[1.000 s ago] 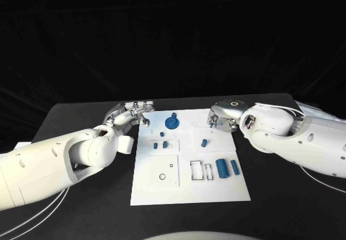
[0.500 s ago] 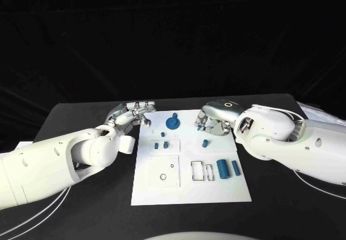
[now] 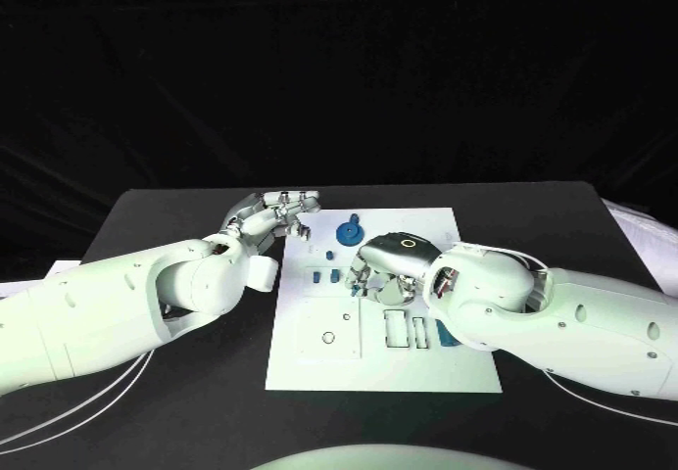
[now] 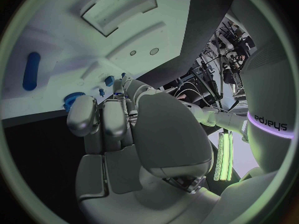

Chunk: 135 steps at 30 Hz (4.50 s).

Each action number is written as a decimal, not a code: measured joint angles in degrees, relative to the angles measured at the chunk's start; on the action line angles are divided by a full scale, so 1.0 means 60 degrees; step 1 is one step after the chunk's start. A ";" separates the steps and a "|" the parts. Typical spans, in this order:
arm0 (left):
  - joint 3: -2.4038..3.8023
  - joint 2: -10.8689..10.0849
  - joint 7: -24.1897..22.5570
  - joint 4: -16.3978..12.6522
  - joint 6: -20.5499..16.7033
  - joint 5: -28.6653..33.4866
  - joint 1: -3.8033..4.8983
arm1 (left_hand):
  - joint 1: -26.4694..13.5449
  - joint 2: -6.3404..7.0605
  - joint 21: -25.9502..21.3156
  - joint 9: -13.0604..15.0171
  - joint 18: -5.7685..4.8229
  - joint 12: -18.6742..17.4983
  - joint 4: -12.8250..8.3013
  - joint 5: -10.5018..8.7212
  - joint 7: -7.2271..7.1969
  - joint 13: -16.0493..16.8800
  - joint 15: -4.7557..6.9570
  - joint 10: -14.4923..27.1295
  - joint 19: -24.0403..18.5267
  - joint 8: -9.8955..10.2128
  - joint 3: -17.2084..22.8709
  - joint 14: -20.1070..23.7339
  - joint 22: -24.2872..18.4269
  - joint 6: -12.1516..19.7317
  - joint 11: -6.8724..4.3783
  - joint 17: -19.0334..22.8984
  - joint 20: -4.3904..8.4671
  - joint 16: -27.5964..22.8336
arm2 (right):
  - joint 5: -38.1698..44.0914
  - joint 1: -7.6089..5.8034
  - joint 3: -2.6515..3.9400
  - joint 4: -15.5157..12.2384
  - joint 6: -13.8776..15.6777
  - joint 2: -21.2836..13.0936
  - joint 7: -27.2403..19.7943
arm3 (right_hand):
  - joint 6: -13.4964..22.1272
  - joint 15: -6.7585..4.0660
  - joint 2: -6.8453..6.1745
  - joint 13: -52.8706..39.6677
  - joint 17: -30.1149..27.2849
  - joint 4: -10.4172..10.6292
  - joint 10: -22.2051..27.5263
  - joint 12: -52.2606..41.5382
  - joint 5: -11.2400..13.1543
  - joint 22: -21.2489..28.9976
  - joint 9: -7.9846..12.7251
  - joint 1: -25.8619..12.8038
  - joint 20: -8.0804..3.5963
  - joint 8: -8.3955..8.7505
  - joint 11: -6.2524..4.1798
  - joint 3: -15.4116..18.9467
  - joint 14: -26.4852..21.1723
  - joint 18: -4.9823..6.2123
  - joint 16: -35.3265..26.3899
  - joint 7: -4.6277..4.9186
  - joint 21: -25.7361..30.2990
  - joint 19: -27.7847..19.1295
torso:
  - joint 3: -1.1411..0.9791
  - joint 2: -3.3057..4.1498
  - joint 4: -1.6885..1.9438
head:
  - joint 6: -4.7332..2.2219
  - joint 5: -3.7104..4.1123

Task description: Assemble the parts on the task board

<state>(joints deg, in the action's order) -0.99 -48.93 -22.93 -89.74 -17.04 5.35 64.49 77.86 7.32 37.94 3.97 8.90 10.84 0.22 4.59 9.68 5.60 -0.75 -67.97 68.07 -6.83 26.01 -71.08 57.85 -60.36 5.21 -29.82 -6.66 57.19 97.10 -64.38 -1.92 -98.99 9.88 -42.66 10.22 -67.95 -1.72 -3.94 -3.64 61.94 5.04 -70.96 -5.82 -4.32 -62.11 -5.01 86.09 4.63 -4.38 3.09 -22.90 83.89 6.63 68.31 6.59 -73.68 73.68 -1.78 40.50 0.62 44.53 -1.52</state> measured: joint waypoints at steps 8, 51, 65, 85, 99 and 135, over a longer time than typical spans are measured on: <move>0.0000 0.0002 0.0014 -0.0050 0.0006 0.0001 0.0000 | 0.0000 0.0000 0.0000 0.0000 0.0000 0.0000 0.0001 0.0000 0.0000 0.0007 -0.0001 0.0000 0.0000 0.0000 -0.0007 0.0001 0.0000 0.0000 0.0000 0.0002 0.0000 0.0000 | 0.0015 0.0272 -0.0051 0.0304 -0.0275 0.0324 -0.0122 | -0.0011 0.0050 0.0000 0.0000 0.0000 -0.0010 0.0000 0.0018 0.0006 0.0002 0.0020 0.0000 0.0000 0.0027 0.0001 -0.0009 0.0021 0.0000 -0.0002 0.0016 0.0000 0.0000 | -0.0001 0.0001 0.0000 | 0.0097 -0.0092; 0.0002 -0.0010 0.0107 -0.0050 0.0066 0.0003 0.0001 | 0.0000 0.0000 -0.0038 0.0002 -0.0001 0.0000 -0.0014 0.0000 0.0000 0.0004 -0.0004 0.0034 0.0000 0.0000 -0.0065 0.0003 -0.0017 0.0000 0.0034 0.0038 0.0000 0.0000 | 0.0457 0.0379 -0.0113 0.0601 -0.1058 0.0728 -0.0225 | 0.0215 0.0140 -0.0166 -0.0012 -0.0067 -0.0037 0.0249 0.0224 -0.0058 0.0079 0.0001 -0.0399 0.0040 0.0041 0.0181 -0.0031 0.0011 0.0000 -0.0010 0.0180 0.0001 -0.0041 | -0.0006 -0.0010 -0.0004 | 0.0302 -0.0210; 0.0000 -0.0007 0.0142 -0.0048 0.0074 0.0004 0.0000 | 0.0000 0.0000 -0.0089 -0.0007 0.0106 0.0045 -0.0014 0.0000 0.0000 0.0015 -0.0007 0.0068 0.0000 0.0000 -0.0065 0.0004 -0.0049 0.0000 -0.0001 0.0066 0.0000 -0.0038 | 0.0601 0.0399 -0.0180 0.0598 -0.0732 0.0711 -0.0067 | 0.1856 0.0441 -0.0693 0.0008 -0.0573 -0.0013 0.1967 0.0285 -0.0318 0.1135 0.0213 -0.1038 0.0427 0.0126 0.0632 0.0737 0.0038 0.0000 -0.0273 0.0583 0.0667 -0.0603 | -0.0008 -0.0018 -0.0005 | 0.0276 -0.0193; 0.0000 -0.0020 0.0170 0.0021 0.0083 0.0005 0.0000 | 0.0001 0.0000 -0.0148 -0.0005 0.0103 0.0044 -0.0040 0.0001 0.0034 0.0013 -0.0019 0.0103 0.0000 0.0001 -0.0092 0.0016 -0.0083 0.0035 0.0034 0.0099 0.0000 -0.0038 | 0.0733 -0.0560 0.0070 -0.0442 0.0120 -0.1551 0.0345 | 0.1741 0.0063 -0.0729 -0.0008 -0.0980 -0.0117 0.2369 -0.0010 -0.0288 0.1389 0.0179 -0.0924 0.0065 0.0070 0.0264 0.1484 0.0008 -0.0001 -0.0583 0.0127 0.0940 -0.0720 | -0.0006 -0.0019 -0.0020 | 0.0094 -0.0020; 0.0000 -0.0004 0.0185 0.0045 0.0106 0.0005 0.0000 | 0.0000 0.0000 -0.0148 -0.0004 0.0086 0.0044 -0.0040 0.0000 0.0034 0.0011 -0.0019 0.0103 0.0000 0.0001 -0.0091 0.0017 -0.0083 0.0035 0.0035 0.0099 0.0000 -0.0038 | 0.0880 -0.0744 0.0045 -0.0181 -0.0764 -0.1829 0.0682 | 0.1716 -0.0006 -0.0665 -0.0025 -0.1046 -0.0027 0.2526 -0.0180 -0.0288 0.1460 0.0184 -0.0786 -0.0018 0.0070 0.0191 0.1994 0.0006 0.0000 -0.0626 -0.0068 0.1019 -0.0705 | -0.0015 -0.0017 -0.0014 | 0.0008 0.0035; 0.0000 -0.0017 0.0207 0.0054 0.0133 0.0005 0.0000 | 0.0039 -0.0039 -0.0148 -0.0003 0.0081 0.0044 -0.0066 0.0001 0.0033 0.0016 -0.0001 0.0103 0.0000 0.0001 -0.0117 0.0040 -0.0090 0.0035 0.0035 0.0111 0.0000 -0.0038 | 0.0838 -0.0536 0.0011 0.0389 -0.1337 -0.1242 0.0471 | 0.0268 -0.0006 0.0194 0.0008 -0.0569 0.0092 0.0517 -0.0607 0.0154 0.0557 0.0057 -0.0285 0.0029 -0.0157 0.0026 0.0750 0.0005 0.0000 -0.0248 -0.0038 0.0479 -0.0097 | -0.0008 -0.0012 -0.0006 | 0.0090 -0.0016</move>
<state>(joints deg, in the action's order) -0.99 -49.03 -21.69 -89.42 -16.24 5.39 64.49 78.10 7.09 37.05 3.96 9.39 11.10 -0.18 4.60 9.88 5.70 -0.76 -67.35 68.07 -6.83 25.31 -70.84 57.31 -60.15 5.41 -29.15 -6.66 56.97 102.13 -67.59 -1.85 -96.66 1.86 -50.11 13.04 -66.35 -1.75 -2.78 -3.59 58.52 5.59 -67.85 -9.47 -3.39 -58.76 -4.67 84.39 4.80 -5.32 3.24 -18.41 83.92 6.63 66.82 6.36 -70.81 73.10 -1.83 40.42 0.58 45.07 -1.61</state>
